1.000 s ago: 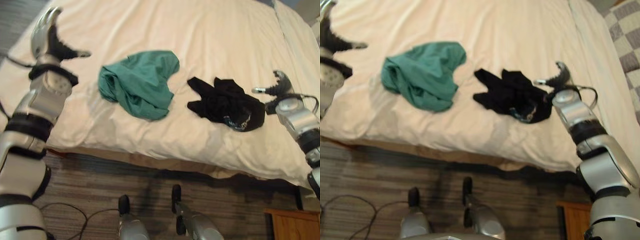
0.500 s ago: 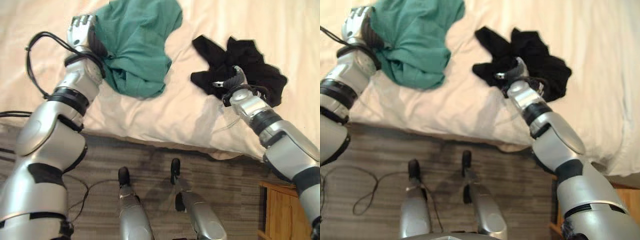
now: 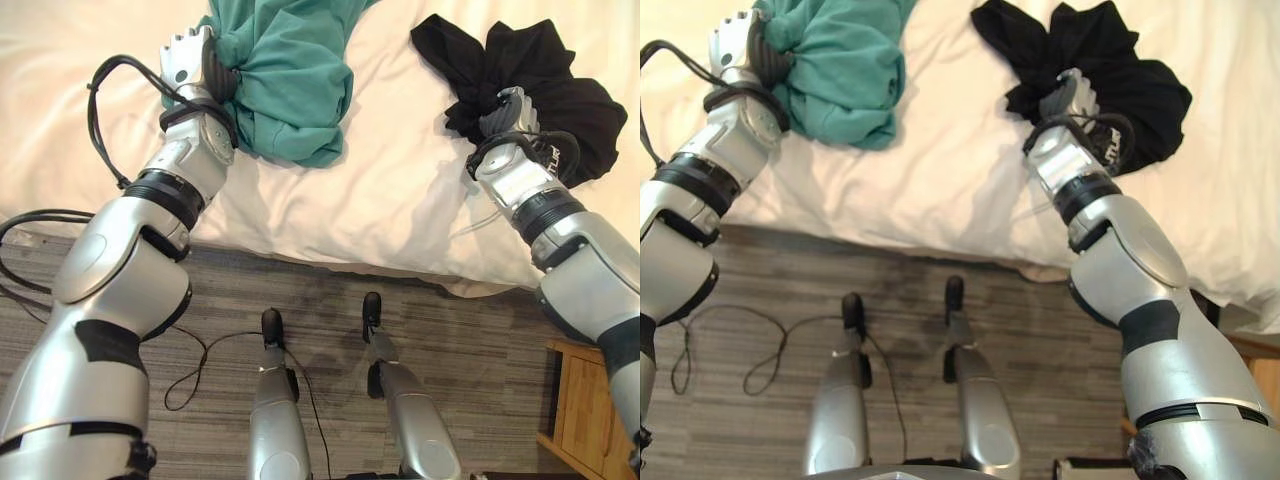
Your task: Tidy up the quilt and then pick up the clothes from the bed and put them into the laundry hamper.
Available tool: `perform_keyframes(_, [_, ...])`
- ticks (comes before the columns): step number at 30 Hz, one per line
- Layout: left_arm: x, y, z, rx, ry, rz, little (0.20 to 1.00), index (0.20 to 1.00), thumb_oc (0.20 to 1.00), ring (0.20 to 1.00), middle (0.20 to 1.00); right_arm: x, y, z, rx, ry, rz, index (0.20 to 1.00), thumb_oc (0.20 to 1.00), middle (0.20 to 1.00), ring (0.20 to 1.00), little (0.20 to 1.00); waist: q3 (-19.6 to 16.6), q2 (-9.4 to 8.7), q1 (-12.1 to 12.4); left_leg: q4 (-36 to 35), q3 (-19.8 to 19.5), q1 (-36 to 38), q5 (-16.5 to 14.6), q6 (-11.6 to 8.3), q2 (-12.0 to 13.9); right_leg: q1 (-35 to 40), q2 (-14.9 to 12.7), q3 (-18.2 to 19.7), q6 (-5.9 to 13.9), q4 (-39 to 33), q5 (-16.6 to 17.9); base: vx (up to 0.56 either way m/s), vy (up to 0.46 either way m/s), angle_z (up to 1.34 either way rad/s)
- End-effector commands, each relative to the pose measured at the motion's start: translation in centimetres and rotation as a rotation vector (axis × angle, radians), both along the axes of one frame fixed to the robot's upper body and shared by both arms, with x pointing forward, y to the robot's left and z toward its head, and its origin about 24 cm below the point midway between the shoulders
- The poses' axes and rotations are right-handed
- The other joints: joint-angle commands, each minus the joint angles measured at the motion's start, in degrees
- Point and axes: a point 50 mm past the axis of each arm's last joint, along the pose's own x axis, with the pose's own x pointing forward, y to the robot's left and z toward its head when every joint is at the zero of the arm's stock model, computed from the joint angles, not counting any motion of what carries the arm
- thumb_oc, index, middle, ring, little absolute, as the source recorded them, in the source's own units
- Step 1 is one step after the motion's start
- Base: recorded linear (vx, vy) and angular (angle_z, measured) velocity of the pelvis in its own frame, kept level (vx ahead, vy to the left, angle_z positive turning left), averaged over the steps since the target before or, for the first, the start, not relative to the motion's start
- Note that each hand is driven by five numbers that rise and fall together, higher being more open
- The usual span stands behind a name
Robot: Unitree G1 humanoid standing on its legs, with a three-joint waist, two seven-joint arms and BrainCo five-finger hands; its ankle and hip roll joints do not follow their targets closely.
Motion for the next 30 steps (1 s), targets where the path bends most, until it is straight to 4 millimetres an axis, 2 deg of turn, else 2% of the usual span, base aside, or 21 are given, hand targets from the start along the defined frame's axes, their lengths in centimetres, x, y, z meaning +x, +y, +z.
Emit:
perform_keyframes(1, [-1.0,-3.4,2.1,-0.204,-0.175,-0.278,0.2,0.2,0.2,0.2,0.2,-0.1,2.4,1.7,0.209,-0.15,0.169,0.2,0.2,0.2,0.2,0.2,5.4,1.7,0.4,-2.5,1.0,2.7,-1.2,-0.2,0.5,5.7,-4.2,1.8,6.56,3.7,-9.5,0.01,0.046,-0.09])
perform_keyframes(2, [-1.5,-3.1,1.9,-0.328,-0.203,-0.324,0.2,0.2,0.2,0.2,0.2,-0.4,2.0,1.6,0.28,-0.186,0.204,0.2,0.2,0.2,0.2,0.2,4.7,1.68,0.4,-2.6,1.2,4.0,-1.6,-0.22,0.4,6.7,-4.1,1.9,6.33,3.6,-10.0,0.03,0.031,-0.09])
perform_keyframes(5, [-2.6,-2.2,1.0,-0.411,-0.229,-0.388,0.2,0.2,0.2,0.2,0.2,-1.2,0.8,0.7,0.379,-0.237,0.256,0.2,0.2,0.2,0.2,0.2,3.2,1.52,0.1,-3.0,1.4,5.9,-2.3,-0.25,0.4,8.2,-3.7,2.1,6.09,3.3,-10.6,0.05,0.024,-0.09])
perform_keyframes(8, [-6.2,-1.0,-2.6,-0.543,-0.259,-0.471,0.2,0.2,0.2,0.2,0.2,-5.2,-0.2,-1.8,0.504,-0.368,0.425,0.2,0.2,0.2,0.2,0.2,0.6,1.23,-0.9,-4.5,2.5,11.0,-3.9,0.29,0.4,12.0,-3.0,3.2,5.81,2.6,-12.0,0.14,0.084,-0.11])
perform_keyframes(9, [-7.5,-0.7,-4.1,-0.569,-0.267,-0.475,0.2,0.2,0.2,0.2,0.2,-6.9,0.0,-2.8,0.541,-0.4,0.474,0.2,0.2,0.2,0.2,0.2,-0.2,1.36,-1.2,-5.2,2.9,12.7,-4.3,0.41,0.3,13.3,-2.9,3.6,5.85,2.3,-12.3,0.16,0.172,-0.18])
perform_keyframes(10, [-9.2,-0.2,-6.6,-0.622,-0.255,-0.462,0.2,0.2,0.2,0.2,0.2,-9.3,-0.3,-4.9,0.57,-0.403,0.512,0.2,0.2,0.2,0.2,0.2,-1.5,1.79,-1.9,-6.1,3.3,15.0,-4.9,0.78,0.1,14.7,-3.0,4.1,6.15,2.2,-12.8,0.16,0.19,-0.2])
perform_keyframes(11, [-10.0,0.0,-7.8,-0.655,-0.248,-0.455,0.2,0.2,0.2,0.2,0.2,-10.3,-0.5,-6.0,0.6,-0.394,0.53,0.2,0.2,0.2,0.2,0.2,-2.6,2.0,-2.2,-6.8,3.6,15.8,-4.6,0.98,0.0,15.1,-3.0,4.4,6.26,2.0,-12.6,0.15,0.237,-0.23])
perform_keyframes(13, [-13.0,0.4,-12.7,-0.794,-0.181,-0.437,0.2,0.2,0.2,0.2,0.2,-14.6,-1.7,-10.6,0.741,-0.307,0.602,0.2,0.2,0.2,0.2,0.2,-6.6,3.3,-3.5,-8.9,4.7,19.6,-4.6,2.1,-0.7,17.6,-3.6,4.9,6.92,1.3,-12.5,0.14,0.264,-0.08])
perform_keyframes(14, [-13.5,0.4,-13.6,-0.848,-0.165,-0.433,0.2,0.2,0.2,0.2,0.2,-15.3,-1.7,-11.4,0.766,-0.285,0.611,0.2,0.2,0.2,0.2,0.2,-7.2,3.6,-3.8,-9.1,5.0,20.3,-4.5,2.27,-0.8,18.0,-3.7,4.9,7.02,1.3,-12.4,0.14,0.257,0.08])
perform_keyframes(15, [-14.6,0.7,-15.7,-0.962,-0.12,-0.421,0.2,0.2,0.2,0.2,0.2,-16.7,-1.5,-13.3,0.805,-0.231,0.618,0.2,0.2,0.2,0.2,0.2,-8.6,4.16,-4.3,-9.6,5.5,21.7,-4.6,2.59,-1.2,19.2,-3.9,4.8,7.17,1.0,-12.3,0.05,0.142,0.11])
perform_keyframes(16, [-14.7,0.7,-15.8,-0.963,-0.117,-0.42,0.2,0.2,0.2,0.2,0.2,-16.8,-1.5,-13.4,0.806,-0.227,0.617,0.2,0.2,0.2,0.2,0.2,-8.8,4.14,-4.4,-9.7,5.5,21.8,-4.5,2.6,-1.2,19.3,-3.9,4.8,7.19,0.9,-12.3,0.06,0.214,0.09])
perform_keyframes(17, [-16.7,0.9,-19.2,-1.133,-0.061,-0.386,0.2,0.2,0.2,0.2,0.2,-19.0,-1.6,-16.7,0.907,-0.133,0.583,0.2,0.2,0.2,0.2,0.2,-10.3,4.65,-5.0,-9.8,6.1,23.6,-4.8,3.17,-1.7,20.8,-3.9,4.4,7.16,1.0,-12.2,0.02,0.146,0.01])
perform_keyframes(18, [-17.0,0.9,-20.0,-1.186,-0.043,-0.37,0.2,0.2,0.2,0.2,0.2,-19.4,-1.6,-17.3,0.937,-0.106,0.572,0.2,0.2,0.2,0.2,0.2,-10.6,4.75,-5.1,-9.8,6.1,23.9,-4.9,3.31,-1.9,21.2,-3.9,4.2,7.14,1.0,-12.3,0.01,0.206,0.03])
perform_keyframes(19, [-18.9,0.2,-23.0,-1.316,0.009,-0.326,0.2,0.2,0.2,0.2,0.2,-21.3,-1.3,-20.0,1.036,-0.031,0.528,0.2,0.2,0.2,0.2,0.2,-10.9,4.81,-5.3,-9.5,6.3,25.4,-5.4,3.59,-2.1,22.8,-4.0,3.3,7.08,1.4,-12.8,-0.03,0.111,0.09])
perform_keyframes(20, [-20.1,-0.5,-24.9,-1.382,0.048,-0.301,0.2,0.2,0.2,0.2,0.2,-22.3,-0.8,-21.6,1.103,0.022,0.502,0.2,0.2,0.2,0.2,0.2,-11.3,4.79,-5.4,-9.5,6.5,25.9,-5.4,3.72,-2.2,23.4,-4.0,2.7,7.03,1.6,-12.9,-0.03,0.093,0.11])
perform_keyframes(21, [-20.5,-0.9,-25.7,-1.414,0.076,-0.289,0.2,0.2,0.2,0.2,0.2,-22.7,-0.5,-22.2,1.122,0.056,0.5,0.2,0.2,0.2,0.2,0.2,-11.3,4.79,-5.3,-9.5,6.5,26.2,-5.5,3.79,-2.3,23.8,-4.0,2.4,7.04,1.7,-13.0,-0.04,0.046,-0.01])
perform_keyframes(22, [-21.6,-2.5,-27.7,-1.446,0.155,-0.315,0.2,0.2,0.2,0.2,0.2,-23.7,0.5,-23.4,1.096,0.124,0.55,0.2,0.2,0.2,0.2,0.2,-11.5,4.55,-5.4,-9.5,6.7,27.3,-5.8,3.94,-2.4,24.9,-3.9,1.8,7.03,1.5,-13.2,-0.04,0.021,-0.07])
perform_keyframes(23, [-22.3,-4.0,-28.0,-1.418,0.197,-0.405,0.2,0.2,0.2,0.2,0.2,-24.2,1.1,-23.9,1.032,0.187,0.592,0.2,0.2,0.2,0.2,0.2,-11.7,4.34,-5.4,-9.4,6.8,28.0,-6.2,4.08,-2.6,25.8,-3.9,1.4,7.04,1.2,-13.2,-0.04,0.014,-0.07])
perform_keyframes(24, [-22.3,-4.0,-28.0,-1.418,0.197,-0.405,0.2,0.2,0.2,0.2,0.2,-24.3,1.1,-23.9,1.031,0.187,0.592,0.2,0.2,0.2,0.2,0.2,-11.6,4.36,-5.4,-9.4,6.8,28.1,-6.3,4.08,-2.6,25.9,-3.9,1.4,7.04,1.2,-13.2,-0.02,-0.007,-0.08])
perform_keyframes(25, [-22.8,-5.4,-27.3,-1.396,0.196,-0.472,0.2,0.2,0.2,0.2,0.2,-24.2,1.5,-23.5,1.006,0.207,0.657,0.2,0.2,0.2,0.2,0.2,-12.0,4.29,-5.4,-9.6,7.0,29.5,-6.8,4.07,-2.6,27.4,-4.0,0.7,7.3,0.5,-13.4,0.0,-0.02,-0.07])
perform_keyframes(30, [-21.6,-4.9,-25.7,-1.432,0.087,-0.434,0.2,0.2,0.2,0.2,0.2,-22.9,2.2,-23.3,0.927,0.215,0.68,0.2,0.2,0.2,0.2,0.2,-13.0,4.53,-4.7,-8.6,7.0,30.7,-7.3,3.67,-2.6,29.1,-3.9,-0.2,7.1,-0.9,-13.0,-0.01,-0.054,-0.07])
